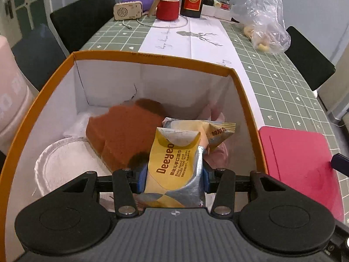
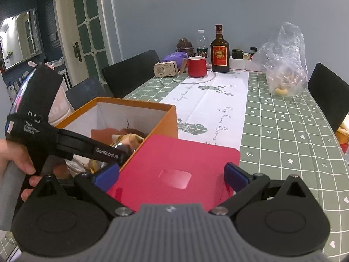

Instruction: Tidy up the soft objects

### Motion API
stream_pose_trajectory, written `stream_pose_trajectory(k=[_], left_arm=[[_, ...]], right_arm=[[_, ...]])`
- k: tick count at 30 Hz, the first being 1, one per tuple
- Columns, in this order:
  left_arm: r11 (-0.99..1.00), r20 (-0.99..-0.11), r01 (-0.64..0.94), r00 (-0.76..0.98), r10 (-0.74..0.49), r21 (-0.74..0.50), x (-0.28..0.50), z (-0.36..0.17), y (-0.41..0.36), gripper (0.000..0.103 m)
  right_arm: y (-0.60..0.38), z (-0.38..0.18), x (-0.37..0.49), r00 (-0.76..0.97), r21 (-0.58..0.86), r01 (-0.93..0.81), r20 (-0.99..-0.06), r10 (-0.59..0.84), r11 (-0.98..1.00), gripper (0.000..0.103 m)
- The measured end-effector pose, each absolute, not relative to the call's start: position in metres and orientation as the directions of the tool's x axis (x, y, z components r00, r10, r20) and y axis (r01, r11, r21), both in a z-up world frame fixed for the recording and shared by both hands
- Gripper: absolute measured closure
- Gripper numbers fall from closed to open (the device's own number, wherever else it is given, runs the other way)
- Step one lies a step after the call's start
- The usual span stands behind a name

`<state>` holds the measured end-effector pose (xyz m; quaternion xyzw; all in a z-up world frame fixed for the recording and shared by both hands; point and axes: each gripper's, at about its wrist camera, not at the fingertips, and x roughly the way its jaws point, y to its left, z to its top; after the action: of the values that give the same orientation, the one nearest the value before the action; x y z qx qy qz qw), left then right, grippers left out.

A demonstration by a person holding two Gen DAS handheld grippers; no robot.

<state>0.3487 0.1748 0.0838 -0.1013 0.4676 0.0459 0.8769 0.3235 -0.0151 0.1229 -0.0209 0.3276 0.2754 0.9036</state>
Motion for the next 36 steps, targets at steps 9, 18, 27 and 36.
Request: stream_pose_trajectory(k=[9,18,27,36], left_arm=[[0.994,-0.609,-0.001,0.790,0.067,0.108,0.300,0.118,0.146,0.010],[0.957,-0.451,-0.184,0.851,0.269,0.225,0.235,0.158,0.119,0.010],[0.968,-0.352,-0.221,0.902,0.250,0.119,0.172,0.173,0.080,0.010],[0.986,-0.293,-0.152,0.942,0.165,0.067,0.137,0.141,0.036,0.010]], right_arm=[[-0.033,0.125,0.320,0.611,0.251,-0.505,-0.572,0.547,0.826,0.003],[-0.076,0.136,0.280,0.722,0.286,-0.389,-0.496,0.483,0.876,0.003],[-0.090,0.118,0.205,0.855,0.073,-0.243,-0.455,0.249,0.967,0.003],[-0.111,0.097,0.156,0.920,0.000,-0.199,-0.344,0.186,0.980,0.003]])
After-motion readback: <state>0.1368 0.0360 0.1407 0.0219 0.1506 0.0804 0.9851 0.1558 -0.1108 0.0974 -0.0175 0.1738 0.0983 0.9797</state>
